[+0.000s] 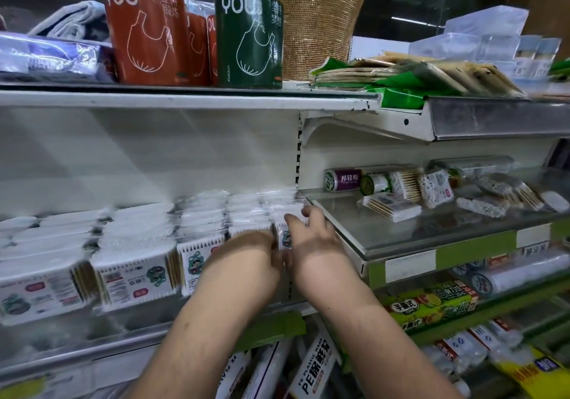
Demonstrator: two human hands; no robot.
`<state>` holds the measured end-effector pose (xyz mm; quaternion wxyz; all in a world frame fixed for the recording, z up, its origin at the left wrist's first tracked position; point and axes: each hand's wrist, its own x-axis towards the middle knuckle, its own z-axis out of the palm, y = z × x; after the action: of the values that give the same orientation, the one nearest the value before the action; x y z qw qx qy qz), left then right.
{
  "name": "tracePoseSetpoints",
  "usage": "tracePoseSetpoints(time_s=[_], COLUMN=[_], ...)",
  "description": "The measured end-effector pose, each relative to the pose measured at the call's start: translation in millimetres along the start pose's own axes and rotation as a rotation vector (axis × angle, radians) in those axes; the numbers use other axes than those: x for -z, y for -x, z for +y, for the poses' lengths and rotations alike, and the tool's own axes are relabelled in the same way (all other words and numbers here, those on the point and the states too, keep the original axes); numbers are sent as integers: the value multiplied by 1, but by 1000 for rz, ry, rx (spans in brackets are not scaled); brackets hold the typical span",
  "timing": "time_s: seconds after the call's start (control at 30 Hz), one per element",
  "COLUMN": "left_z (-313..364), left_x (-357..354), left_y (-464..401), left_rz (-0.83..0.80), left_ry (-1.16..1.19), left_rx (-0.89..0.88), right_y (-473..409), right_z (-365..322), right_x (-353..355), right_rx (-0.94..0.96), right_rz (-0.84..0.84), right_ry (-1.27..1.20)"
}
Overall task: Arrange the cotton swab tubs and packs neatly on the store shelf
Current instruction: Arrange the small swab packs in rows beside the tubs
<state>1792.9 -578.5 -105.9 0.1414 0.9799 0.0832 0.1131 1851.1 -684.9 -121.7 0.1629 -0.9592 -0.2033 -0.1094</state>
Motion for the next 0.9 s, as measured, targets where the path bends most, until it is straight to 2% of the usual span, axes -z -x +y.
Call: tracePoseSetpoints(time_s=[0.07,0.1,0.2,0.4,0.53,0.7,0.9], left_z=[-2,-3,-9,-13,-6,6,32], left_x=[5,6,5,-2,5,5,3], left_y=[3,2,-5,-8,0,8,3], left_rz=[124,124,16,-26,-26,124,221], left_ry=[-98,-156,-204,-139,-85,-35,-27], left_rx=[16,51,187,224,175,64,33], right_y=[4,6,8,11,17,24,30], right_z=[0,1,1,6,7,4,22], right_x=[-2,-4,-8,-2,10,35,67], right_rx=[38,47,46,67,97,128,123], right_rz=[70,57,-5,13,26,22,61], right_ry=[31,35,15,-47,-97,-174,-243])
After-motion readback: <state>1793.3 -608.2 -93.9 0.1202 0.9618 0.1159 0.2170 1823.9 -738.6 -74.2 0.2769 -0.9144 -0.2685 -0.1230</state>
